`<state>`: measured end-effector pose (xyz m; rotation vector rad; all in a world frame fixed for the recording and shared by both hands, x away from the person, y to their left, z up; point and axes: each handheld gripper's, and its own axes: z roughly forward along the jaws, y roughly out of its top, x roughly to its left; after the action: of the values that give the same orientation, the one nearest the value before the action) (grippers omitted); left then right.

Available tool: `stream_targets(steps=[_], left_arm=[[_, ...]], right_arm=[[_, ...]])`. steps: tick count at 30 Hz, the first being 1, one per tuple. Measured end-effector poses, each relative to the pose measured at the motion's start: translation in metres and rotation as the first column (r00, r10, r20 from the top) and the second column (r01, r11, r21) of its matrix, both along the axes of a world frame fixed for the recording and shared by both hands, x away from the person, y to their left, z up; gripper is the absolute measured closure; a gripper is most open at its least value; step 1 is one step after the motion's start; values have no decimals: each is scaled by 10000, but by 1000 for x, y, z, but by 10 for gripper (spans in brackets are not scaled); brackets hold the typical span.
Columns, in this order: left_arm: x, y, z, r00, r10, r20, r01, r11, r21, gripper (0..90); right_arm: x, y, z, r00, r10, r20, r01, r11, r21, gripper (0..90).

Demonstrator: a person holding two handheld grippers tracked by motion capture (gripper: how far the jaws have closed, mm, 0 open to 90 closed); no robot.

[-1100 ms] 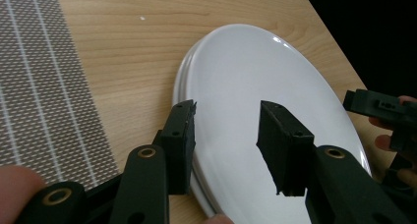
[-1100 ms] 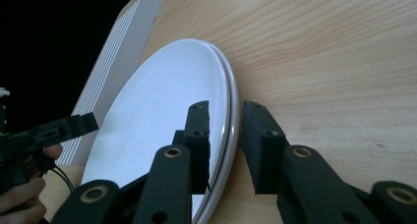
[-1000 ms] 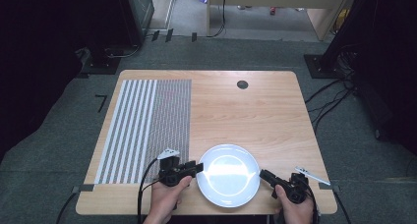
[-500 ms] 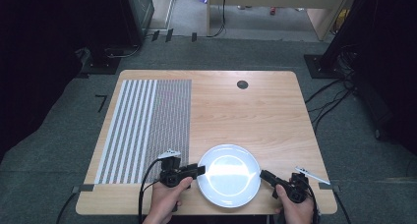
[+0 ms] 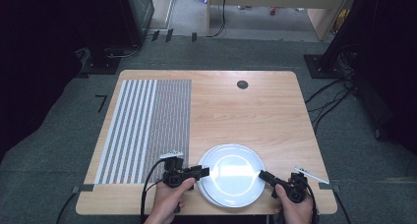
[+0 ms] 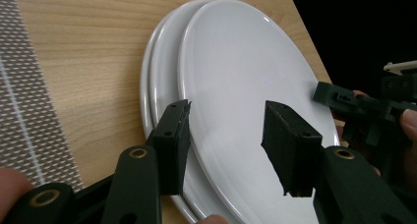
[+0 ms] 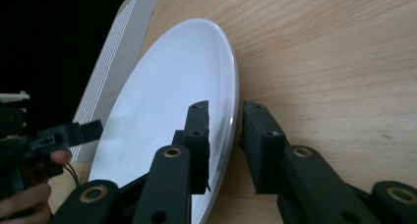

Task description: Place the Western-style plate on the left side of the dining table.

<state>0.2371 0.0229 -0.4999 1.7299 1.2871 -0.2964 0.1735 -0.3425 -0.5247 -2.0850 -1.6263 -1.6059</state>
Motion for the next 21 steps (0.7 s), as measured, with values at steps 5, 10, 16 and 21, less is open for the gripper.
stream_targets(steps=[5, 10, 16, 21], left_arm=[[-1, -7, -3, 9999, -136, -92, 135, 9999, -87, 518], [1, -11, -5, 9999, -65, -114, 61, 9996, -292, 516], [2, -12, -8, 9998, -127, -169, 117, 9984, -556, 505], [3, -13, -11, 10000, -21, -40, 20, 9993, -368, 598]], right_arm=[[-2, -6, 3, 9993, -354, 136, 355, 9994, -39, 825], [-3, -10, 4, 9985, -523, 130, 523, 9986, -26, 836], [-2, -15, 2, 9982, -597, 75, 595, 9978, 281, 846], [0, -18, -2, 9980, -626, -51, 628, 9940, 893, 856]])
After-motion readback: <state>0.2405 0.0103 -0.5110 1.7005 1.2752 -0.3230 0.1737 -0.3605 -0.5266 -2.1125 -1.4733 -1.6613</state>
